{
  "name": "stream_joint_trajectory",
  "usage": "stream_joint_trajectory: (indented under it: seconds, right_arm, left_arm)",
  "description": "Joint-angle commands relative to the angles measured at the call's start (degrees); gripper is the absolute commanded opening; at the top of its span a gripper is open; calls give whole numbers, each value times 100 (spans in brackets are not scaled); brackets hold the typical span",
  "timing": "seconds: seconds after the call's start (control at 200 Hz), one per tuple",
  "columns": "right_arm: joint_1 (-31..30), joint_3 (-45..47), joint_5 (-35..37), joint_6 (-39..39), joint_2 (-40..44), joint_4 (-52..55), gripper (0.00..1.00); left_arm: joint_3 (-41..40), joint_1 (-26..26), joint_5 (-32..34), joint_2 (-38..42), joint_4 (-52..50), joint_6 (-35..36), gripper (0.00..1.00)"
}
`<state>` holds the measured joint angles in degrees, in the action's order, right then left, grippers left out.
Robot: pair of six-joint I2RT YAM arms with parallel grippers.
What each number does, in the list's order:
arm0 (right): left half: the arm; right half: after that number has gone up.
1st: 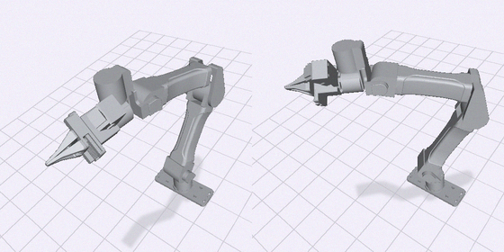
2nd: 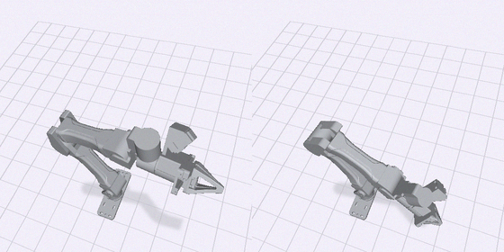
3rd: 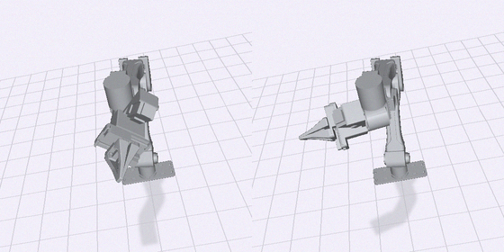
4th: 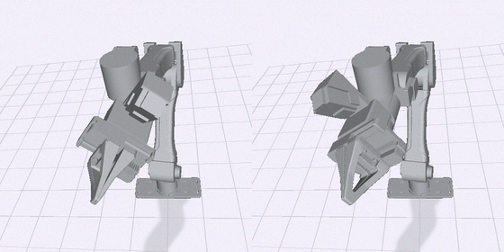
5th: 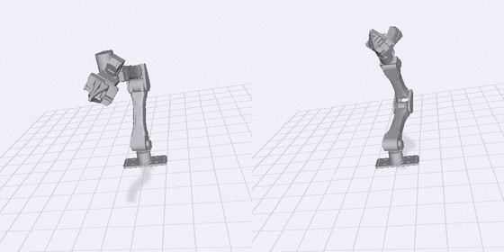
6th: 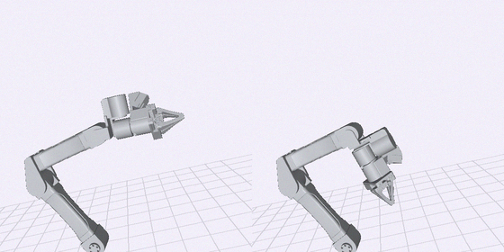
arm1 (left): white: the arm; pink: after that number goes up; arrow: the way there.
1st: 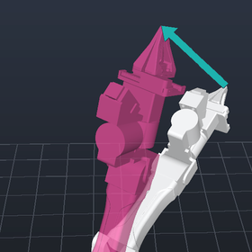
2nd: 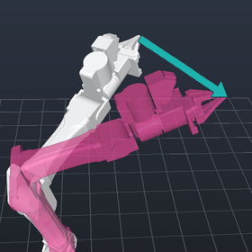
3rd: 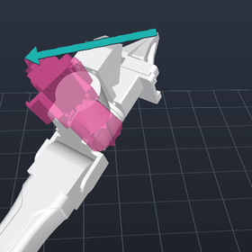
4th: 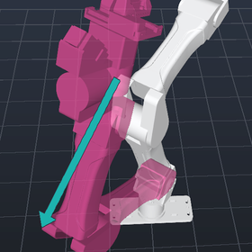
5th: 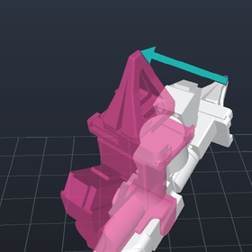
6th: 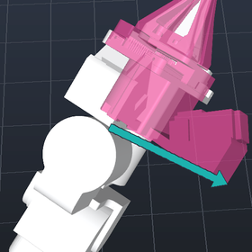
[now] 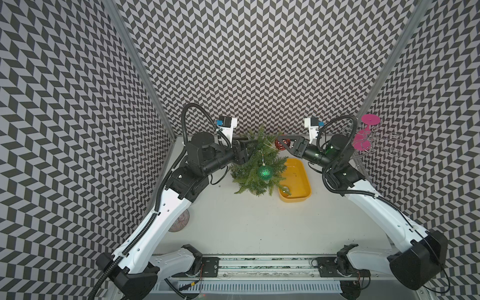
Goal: Decorate the small christmas tree with ornaments
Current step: Hang an ornament on the christmas tree.
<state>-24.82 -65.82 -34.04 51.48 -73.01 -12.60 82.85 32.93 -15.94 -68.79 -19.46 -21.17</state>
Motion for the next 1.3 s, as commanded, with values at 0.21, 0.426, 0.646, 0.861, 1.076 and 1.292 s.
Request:
stream_joint_trajectory:
  seconds: [0.21,0.426,0.646,0.861,1.076,1.292]
  right_arm:
    - [32,252,-85,265,200,-699,58]
    - [35,351,-99,341,201,-831,59]
    - [32,407,-113,365,219,-918,59]
    - [36,490,-113,403,227,-978,58]
    - [30,473,-116,396,220,-981,59]
    - [35,491,-121,397,206,-998,59]
  left_arm:
    - [1474,630,875,-1051,-1053,511,49]
    - [1814,771,1194,-1407,-1453,547,46]
    - [1752,772,1332,-1441,-1394,517,40]
    - [1743,776,1296,-1497,-1323,547,30]
    - [1686,776,1286,-1521,-1323,537,30]
    - [1577,772,1337,-1497,-1266,526,33]
